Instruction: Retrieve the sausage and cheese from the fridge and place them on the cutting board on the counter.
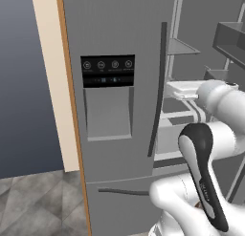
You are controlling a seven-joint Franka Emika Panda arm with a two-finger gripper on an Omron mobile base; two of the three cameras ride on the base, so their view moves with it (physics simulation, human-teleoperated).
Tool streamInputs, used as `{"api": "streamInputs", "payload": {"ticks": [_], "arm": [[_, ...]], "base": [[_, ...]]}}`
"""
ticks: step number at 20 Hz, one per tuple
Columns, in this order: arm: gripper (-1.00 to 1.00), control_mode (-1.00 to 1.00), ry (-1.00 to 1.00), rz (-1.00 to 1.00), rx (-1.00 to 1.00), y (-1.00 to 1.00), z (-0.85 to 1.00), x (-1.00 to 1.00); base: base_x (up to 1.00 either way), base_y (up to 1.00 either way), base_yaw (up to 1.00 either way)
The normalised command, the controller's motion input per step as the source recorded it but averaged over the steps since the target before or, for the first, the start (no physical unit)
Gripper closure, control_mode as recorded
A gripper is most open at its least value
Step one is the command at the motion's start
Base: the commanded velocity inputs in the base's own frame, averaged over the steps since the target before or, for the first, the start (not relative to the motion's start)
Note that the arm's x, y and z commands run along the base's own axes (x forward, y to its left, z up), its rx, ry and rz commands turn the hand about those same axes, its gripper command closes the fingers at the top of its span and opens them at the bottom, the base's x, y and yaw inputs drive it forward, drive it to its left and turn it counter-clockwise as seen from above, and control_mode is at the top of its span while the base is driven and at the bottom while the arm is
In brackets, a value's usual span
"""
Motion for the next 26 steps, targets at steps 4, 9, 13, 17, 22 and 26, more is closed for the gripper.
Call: {"api": "streamInputs", "payload": {"ticks": [4, 9, 13, 17, 22, 26], "arm": [[-1.0, -1.0, 0.0, -0.13, 0.0, 0.0, 0.0, 0.44], [-1.0, -1.0, 0.0, -0.06, 0.0, 0.0, 0.0, 0.46], [-1.0, -1.0, 0.0, 0.0, 0.0, -0.27, 0.0, 0.58], [-1.0, -1.0, 0.0, 0.0, 0.01, -0.37, 0.0, 0.68], [-1.0, -1.0, 0.0, 0.0, 0.0, -0.02, -0.01, 0.78], [-1.0, -1.0, 0.0, 0.0, 0.0, 0.0, -0.02, 0.91]], "base": [[0.0, 0.0, 0.0], [0.0, 0.0, 0.0], [0.0, 0.0, 0.0], [0.0, 0.0, 0.0], [0.0, 0.0, 0.0], [0.0, 0.0, 0.0]]}}
